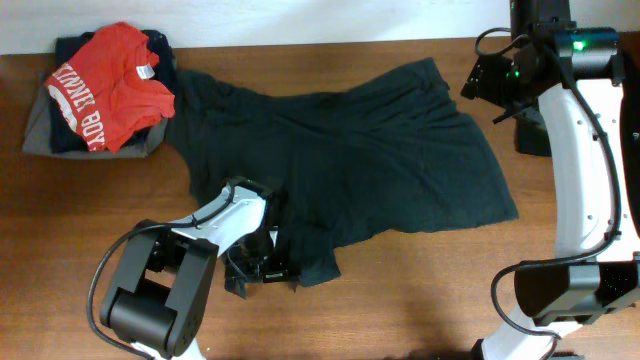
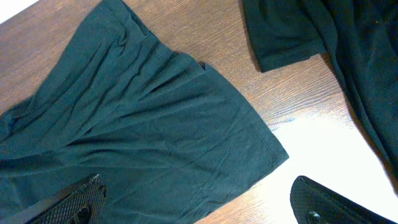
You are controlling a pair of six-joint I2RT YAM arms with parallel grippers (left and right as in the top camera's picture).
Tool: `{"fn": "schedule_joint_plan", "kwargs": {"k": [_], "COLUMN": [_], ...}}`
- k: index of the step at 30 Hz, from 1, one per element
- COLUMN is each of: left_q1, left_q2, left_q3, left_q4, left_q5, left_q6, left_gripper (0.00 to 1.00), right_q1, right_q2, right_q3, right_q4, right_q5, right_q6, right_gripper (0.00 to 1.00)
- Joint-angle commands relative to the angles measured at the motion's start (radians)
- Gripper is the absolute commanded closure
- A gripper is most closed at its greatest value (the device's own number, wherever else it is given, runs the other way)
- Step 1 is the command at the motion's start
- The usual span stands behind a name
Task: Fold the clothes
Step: 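Move the left gripper to the folded shirt's lower left corner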
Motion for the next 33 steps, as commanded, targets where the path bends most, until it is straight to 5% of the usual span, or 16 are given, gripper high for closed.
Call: {"fn": "schedule_joint_plan", "kwargs": {"k": [1, 11, 20, 33], "left_q1": [-0.005, 0.004, 0.003, 0.003], "left_q2": [-0.019, -0.034, -0.233, -0.248], "left_q3": [-0.032, -0.034, -0.033, -0.112], "left_q4": [0.075, 0.119, 0.108, 0.129], "left_q5": [0.018, -0.055, -0.154, -0.143], "left_q6": [-0.015, -0.018, -0.041, -0.093], "left_gripper": [0.01, 0.04, 0.06, 0.07], "right_q1": [-0.006, -0.006, -0.006, -0.006], "right_q2": [-0.014, -0.013, -0.013, -0.013], "right_q3": [0.008, 0.008, 0.008, 0.008], "right_q4": [0.007, 0.009, 0.009, 0.008], "right_q5": [0.017, 0.017, 0.017, 0.017], "right_q6": [0.011, 0.003, 0.003, 0.003], "right_gripper": [0.01, 0.01, 0.01, 0.01]}}
